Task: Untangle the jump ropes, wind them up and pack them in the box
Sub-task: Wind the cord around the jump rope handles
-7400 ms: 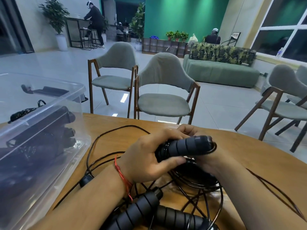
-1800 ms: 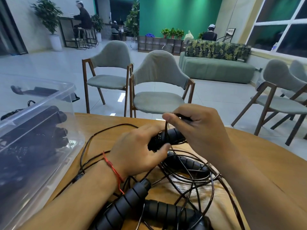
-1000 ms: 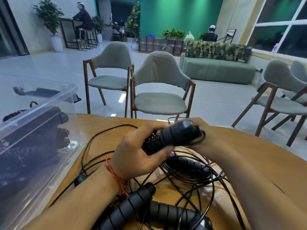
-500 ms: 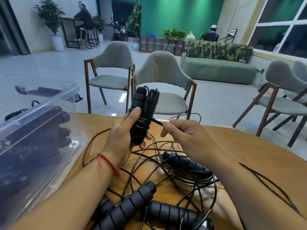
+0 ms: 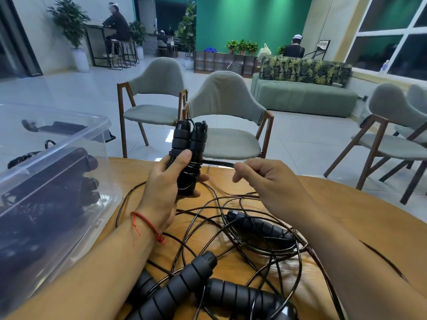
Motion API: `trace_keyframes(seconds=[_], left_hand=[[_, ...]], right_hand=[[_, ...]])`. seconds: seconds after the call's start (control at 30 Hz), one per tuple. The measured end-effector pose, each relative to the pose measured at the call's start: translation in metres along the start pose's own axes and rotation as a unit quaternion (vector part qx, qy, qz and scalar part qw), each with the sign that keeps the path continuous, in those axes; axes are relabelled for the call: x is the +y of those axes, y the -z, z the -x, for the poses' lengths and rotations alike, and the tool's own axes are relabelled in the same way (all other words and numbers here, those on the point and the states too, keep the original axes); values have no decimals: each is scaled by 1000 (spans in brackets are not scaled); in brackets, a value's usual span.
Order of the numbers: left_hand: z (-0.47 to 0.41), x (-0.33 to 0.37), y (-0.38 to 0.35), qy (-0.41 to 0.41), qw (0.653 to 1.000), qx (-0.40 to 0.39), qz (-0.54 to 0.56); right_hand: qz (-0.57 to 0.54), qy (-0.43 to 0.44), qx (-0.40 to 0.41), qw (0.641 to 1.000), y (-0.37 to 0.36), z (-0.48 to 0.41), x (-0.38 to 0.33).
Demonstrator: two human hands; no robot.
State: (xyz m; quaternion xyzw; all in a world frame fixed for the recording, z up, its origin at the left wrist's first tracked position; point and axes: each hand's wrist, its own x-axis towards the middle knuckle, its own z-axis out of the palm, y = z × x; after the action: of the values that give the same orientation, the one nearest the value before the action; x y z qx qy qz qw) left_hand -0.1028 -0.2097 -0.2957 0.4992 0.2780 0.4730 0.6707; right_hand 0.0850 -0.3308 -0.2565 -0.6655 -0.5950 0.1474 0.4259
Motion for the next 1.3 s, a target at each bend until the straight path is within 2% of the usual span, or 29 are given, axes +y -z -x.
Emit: trace_keyframes(seconds=[0.3,0.43,0.53,0.7,0.93,1.17,1.3], left_hand=[[5,-8,-6,-93,984,3,-155],[4,-12,-2,-162,954,65,-242],[3,-15,0,-176,935,93,-295],[10,-18,-7,-204,905,53,-369],[17,-16,-7,-234,892,-38,-384],[19,-15,-10,-229,867,-14,-443],[23,-15,-12,-240,821,-34,-518]], right_hand=[[13,31,-37,999,-11,10,-22],[-5,59,-58,997,-6,14,-33],[-27,82,-58,995,1,17,-43],[-40,92,-41,994,5,18,-50],[-84,86,-42,992,10,21,-57],[-24,101,-111,988,0,27,-62],[4,129,-91,987,12,26,-61]])
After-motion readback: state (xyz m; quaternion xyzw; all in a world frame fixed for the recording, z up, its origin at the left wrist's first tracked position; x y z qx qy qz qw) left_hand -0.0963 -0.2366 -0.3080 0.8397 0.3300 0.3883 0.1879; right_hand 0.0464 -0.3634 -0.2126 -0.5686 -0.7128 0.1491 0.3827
